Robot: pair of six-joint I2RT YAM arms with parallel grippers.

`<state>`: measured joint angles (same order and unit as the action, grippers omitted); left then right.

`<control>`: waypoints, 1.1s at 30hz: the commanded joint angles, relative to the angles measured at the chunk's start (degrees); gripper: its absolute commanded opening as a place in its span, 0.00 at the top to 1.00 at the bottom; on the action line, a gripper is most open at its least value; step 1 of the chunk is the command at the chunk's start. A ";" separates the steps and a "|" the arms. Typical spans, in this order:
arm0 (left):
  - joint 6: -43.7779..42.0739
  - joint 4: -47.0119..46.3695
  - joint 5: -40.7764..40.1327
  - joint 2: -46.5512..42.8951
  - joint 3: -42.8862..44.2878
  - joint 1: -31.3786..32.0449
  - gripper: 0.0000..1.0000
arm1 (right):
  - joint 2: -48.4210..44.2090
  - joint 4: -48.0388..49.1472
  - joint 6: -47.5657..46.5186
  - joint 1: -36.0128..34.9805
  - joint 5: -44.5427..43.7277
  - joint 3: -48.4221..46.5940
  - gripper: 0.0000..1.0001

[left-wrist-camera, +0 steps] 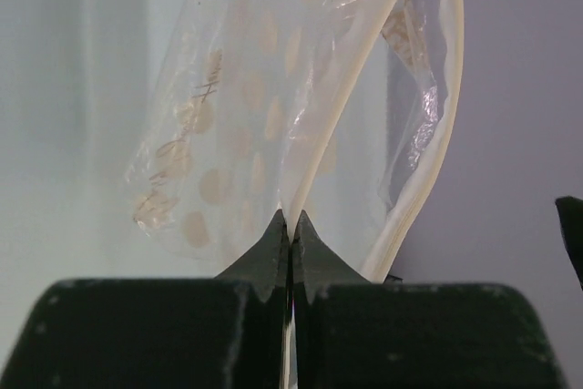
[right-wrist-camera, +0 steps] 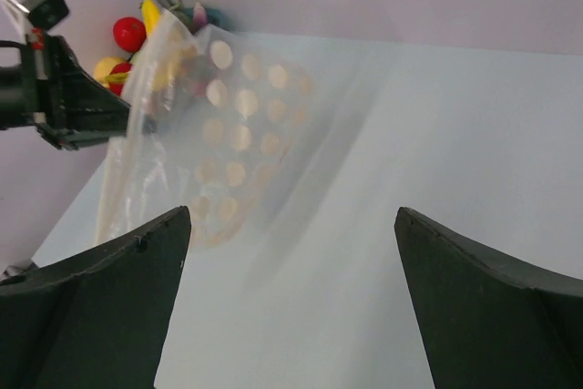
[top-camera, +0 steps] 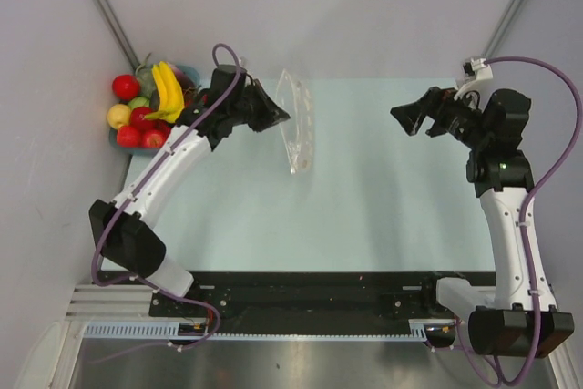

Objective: Place the food in the zip-top bag and seal the zipper
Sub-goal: Open the zipper of the food storage bag.

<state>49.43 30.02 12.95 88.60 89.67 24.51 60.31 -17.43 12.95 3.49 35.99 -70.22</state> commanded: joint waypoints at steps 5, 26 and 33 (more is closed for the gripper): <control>12.79 8.91 -14.78 -0.27 -2.48 4.05 1.00 | 5.85 1.00 4.10 -10.94 -6.61 -2.01 0.00; 12.09 9.09 -20.60 3.07 -0.02 7.13 1.00 | 30.12 2.23 -0.29 -38.63 -23.68 -16.35 0.29; 12.18 8.56 -18.93 2.99 -0.98 7.04 1.00 | 34.34 2.40 -2.58 -42.42 -28.16 -18.20 0.37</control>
<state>59.96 38.72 -6.42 91.83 87.11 31.29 93.17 -17.61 12.38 -37.19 12.14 -84.79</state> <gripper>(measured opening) 0.008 0.636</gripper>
